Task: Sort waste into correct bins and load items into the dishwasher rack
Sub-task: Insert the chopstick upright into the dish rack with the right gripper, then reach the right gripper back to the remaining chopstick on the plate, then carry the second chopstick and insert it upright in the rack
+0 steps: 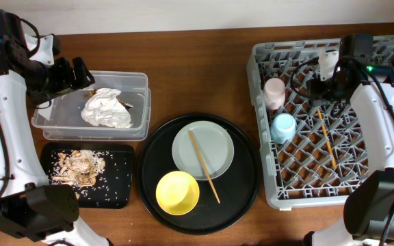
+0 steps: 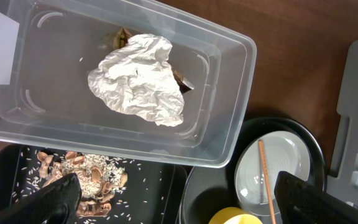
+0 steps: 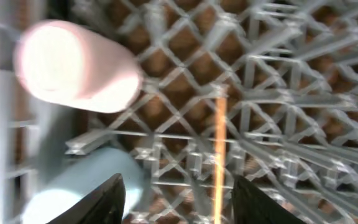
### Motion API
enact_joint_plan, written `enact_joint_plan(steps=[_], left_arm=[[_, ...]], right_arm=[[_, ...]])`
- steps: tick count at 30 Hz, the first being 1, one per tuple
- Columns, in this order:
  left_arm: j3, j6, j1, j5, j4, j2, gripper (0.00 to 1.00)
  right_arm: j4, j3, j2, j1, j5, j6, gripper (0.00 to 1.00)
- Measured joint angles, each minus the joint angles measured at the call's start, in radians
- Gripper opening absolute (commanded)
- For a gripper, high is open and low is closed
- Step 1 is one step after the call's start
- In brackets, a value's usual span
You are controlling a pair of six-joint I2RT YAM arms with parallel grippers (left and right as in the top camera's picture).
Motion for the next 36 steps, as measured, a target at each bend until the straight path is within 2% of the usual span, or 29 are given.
enact_joint_plan(steps=[3,6,8,9,11,13,15,19,22,26,33,36], left_arm=[[0.000,0.000,0.000,0.000,0.000,0.000,0.99],[0.000,0.000,0.000,0.000,0.000,0.000,0.99],[0.000,0.000,0.000,0.000,0.000,0.000,0.99],[0.000,0.000,0.000,0.000,0.000,0.000,0.99],[0.000,0.000,0.000,-0.002,0.000,0.000,0.99],[0.000,0.000,0.000,-0.003,0.000,0.000,0.99],[0.000,0.000,0.000,-0.002,0.000,0.000,0.99],[0.000,0.000,0.000,-0.002,0.000,0.000,0.99],[0.000,0.000,0.000,-0.002,0.000,0.000,0.99],[0.000,0.000,0.000,-0.002,0.000,0.000,0.99],[0.000,0.000,0.000,-0.002,0.000,0.000,0.99],[0.000,0.000,0.000,-0.002,0.000,0.000,0.99]], right_arm=[[-0.004,0.000,0.000,0.000,-0.113,0.055,0.56],[-0.086,0.000,0.000,0.037,-0.471,0.167,0.56],[-0.143,0.000,0.000,0.150,-0.552,0.192,0.57],[-0.146,-0.009,0.000,0.266,-0.556,0.203,0.57],[-0.141,-0.027,0.000,0.399,-0.523,0.211,0.57],[-0.135,-0.047,0.001,0.590,-0.367,0.254,0.56],[-0.114,-0.048,0.003,0.731,-0.210,0.324,0.49],[-0.058,-0.049,0.066,0.879,0.015,0.450,0.45],[-0.050,-0.049,0.133,0.910,0.063,0.483,0.44],[-0.051,-0.050,0.237,0.912,0.079,0.501,0.35],[-0.054,-0.114,0.269,0.912,0.048,0.521,0.32],[-0.052,-0.137,0.270,0.912,0.035,0.523,0.22]])
